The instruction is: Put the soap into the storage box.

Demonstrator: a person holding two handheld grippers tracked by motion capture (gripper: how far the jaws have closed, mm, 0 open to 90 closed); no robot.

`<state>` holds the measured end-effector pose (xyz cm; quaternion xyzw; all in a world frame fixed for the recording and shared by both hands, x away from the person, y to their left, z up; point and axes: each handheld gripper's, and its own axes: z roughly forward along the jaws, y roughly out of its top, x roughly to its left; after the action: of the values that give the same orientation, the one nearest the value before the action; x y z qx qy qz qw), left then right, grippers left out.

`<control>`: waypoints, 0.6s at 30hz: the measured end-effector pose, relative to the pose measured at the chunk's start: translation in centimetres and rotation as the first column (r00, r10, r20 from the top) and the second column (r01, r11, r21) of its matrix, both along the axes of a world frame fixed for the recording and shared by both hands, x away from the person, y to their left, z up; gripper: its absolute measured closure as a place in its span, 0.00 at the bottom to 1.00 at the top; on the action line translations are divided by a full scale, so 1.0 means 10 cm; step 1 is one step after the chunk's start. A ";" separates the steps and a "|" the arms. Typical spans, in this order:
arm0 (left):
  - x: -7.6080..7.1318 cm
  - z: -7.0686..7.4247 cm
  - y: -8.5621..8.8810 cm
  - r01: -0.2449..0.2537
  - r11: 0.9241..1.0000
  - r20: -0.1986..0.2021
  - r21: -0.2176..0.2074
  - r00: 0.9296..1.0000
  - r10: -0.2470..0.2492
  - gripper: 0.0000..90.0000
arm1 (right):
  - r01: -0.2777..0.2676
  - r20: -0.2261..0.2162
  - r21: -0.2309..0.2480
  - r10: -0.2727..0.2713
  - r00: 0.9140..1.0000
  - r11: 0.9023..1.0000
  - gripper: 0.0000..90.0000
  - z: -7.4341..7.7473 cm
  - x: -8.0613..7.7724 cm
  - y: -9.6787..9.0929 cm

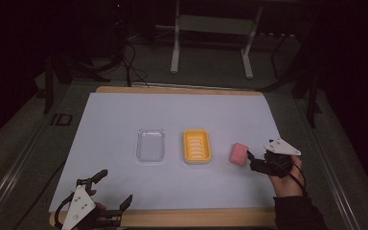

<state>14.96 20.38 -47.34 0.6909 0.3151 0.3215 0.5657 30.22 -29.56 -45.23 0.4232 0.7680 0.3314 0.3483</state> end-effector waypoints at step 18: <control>0.03 -0.02 -0.03 0.010 1.000 -0.020 0.023 1.000 -0.010 0.01 | 0.189 -0.461 -0.012 -0.173 0.871 0.982 0.17 0.05 0.10 -0.29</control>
<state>15.23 20.07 -47.51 0.7022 0.3133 0.3155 0.5561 31.20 -32.45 -44.73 0.5653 0.7798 0.2007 0.1789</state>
